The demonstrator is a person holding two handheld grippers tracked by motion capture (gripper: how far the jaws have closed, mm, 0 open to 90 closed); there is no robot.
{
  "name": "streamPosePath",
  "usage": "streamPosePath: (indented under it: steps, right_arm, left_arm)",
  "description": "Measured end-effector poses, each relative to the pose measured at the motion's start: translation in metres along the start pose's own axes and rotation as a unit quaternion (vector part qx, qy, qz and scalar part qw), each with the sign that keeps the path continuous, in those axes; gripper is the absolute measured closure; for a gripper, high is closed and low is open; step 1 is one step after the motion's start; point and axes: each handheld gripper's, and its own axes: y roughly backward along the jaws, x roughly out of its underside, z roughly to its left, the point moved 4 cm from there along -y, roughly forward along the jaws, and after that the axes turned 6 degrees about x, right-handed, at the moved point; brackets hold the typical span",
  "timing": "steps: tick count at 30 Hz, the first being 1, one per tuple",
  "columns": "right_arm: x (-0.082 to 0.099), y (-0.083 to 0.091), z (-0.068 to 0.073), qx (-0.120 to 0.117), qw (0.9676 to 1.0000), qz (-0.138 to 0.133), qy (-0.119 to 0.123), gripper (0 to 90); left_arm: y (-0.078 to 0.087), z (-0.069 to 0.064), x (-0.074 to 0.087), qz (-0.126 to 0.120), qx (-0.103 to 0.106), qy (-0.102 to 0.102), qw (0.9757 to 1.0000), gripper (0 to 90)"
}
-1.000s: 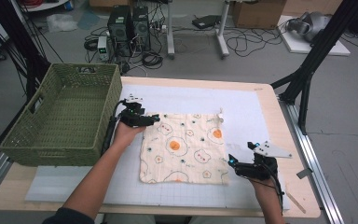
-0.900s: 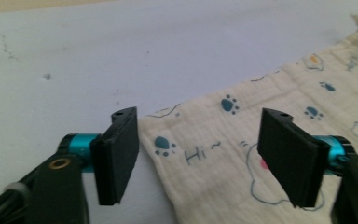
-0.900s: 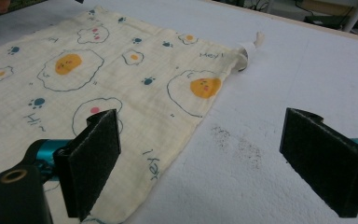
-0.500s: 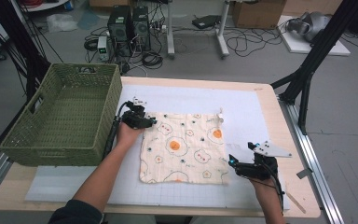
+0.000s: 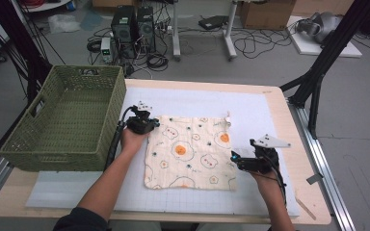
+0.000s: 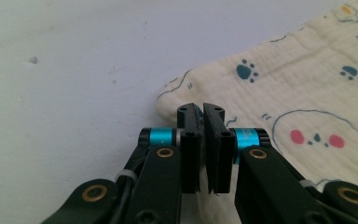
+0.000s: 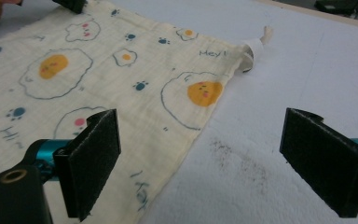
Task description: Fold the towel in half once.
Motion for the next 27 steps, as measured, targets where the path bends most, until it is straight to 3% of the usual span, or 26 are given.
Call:
streamPosePath:
  steps: [6, 10, 15, 17, 19, 20, 24, 27]
  right_arm:
    - [-0.010, -0.031, -0.007, -0.016, 0.9994, 0.030, -0.003, 11.7]
    - [-0.022, -0.061, -0.010, -0.022, 0.9974, 0.066, 0.016, 11.7]
    - [-0.034, -0.085, -0.013, -0.021, 0.9957, 0.089, 0.007, 12.2]
    - [-0.038, -0.095, -0.015, -0.013, 0.9949, 0.100, 0.005, 20.4]
    - [-0.041, -0.104, -0.018, 0.001, 0.9944, 0.105, 0.002, 22.9]
    - [-0.043, -0.111, -0.020, 0.015, 0.9934, 0.114, -0.005, 29.4]
    - [-0.045, -0.116, -0.022, 0.036, 0.9937, 0.106, 0.002, 45.0]
    - [-0.043, -0.121, -0.022, 0.028, 0.9926, 0.118, -0.001, 48.6]
  left_arm:
    - [0.006, 0.002, -0.003, -0.027, 0.017, 0.021, 0.9993, 85.7]
    - [0.007, 0.002, -0.003, -0.028, 0.020, 0.020, 0.9992, 85.7]
    - [0.009, 0.003, -0.004, -0.035, 0.023, 0.033, 0.9986, 85.7]
    - [0.010, 0.003, -0.004, -0.034, 0.023, 0.034, 0.9986, 85.7]
    - [0.011, 0.004, -0.004, -0.032, 0.022, 0.039, 0.9985, 85.6]
    - [0.011, 0.004, -0.004, -0.033, 0.023, 0.042, 0.9983, 85.4]
    - [0.012, 0.004, -0.005, -0.031, 0.024, 0.041, 0.9984, 85.3]
    - [0.013, 0.004, -0.004, -0.027, 0.023, 0.040, 0.9986, 85.3]
